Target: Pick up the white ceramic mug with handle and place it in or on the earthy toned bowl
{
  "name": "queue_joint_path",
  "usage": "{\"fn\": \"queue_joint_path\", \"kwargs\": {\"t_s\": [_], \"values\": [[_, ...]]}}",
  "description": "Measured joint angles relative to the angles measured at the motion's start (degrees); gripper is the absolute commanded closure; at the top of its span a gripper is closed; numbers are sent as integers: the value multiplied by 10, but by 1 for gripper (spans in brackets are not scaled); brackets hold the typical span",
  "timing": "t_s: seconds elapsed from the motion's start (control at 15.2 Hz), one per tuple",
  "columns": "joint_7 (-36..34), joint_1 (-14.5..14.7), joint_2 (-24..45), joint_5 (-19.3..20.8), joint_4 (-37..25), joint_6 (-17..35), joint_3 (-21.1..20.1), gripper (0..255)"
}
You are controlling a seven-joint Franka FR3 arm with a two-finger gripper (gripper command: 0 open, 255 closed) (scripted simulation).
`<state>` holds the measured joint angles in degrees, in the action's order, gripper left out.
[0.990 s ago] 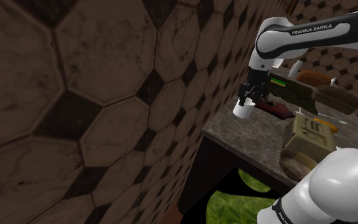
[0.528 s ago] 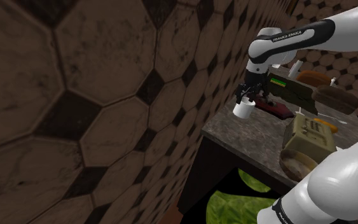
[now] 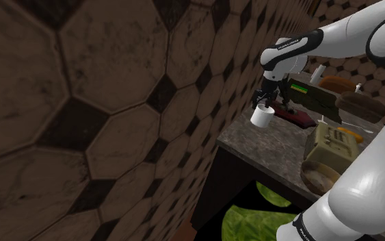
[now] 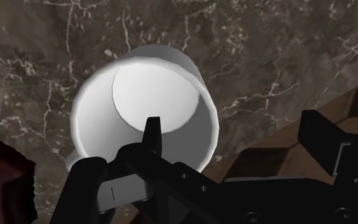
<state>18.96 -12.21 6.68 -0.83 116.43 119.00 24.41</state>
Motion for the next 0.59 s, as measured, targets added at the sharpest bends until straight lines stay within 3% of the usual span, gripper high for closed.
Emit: {"fn": "queue_joint_path", "kwargs": {"t_s": [0.59], "values": [[19, -10, 43, -23, 12, 54, 0, 0]]}}
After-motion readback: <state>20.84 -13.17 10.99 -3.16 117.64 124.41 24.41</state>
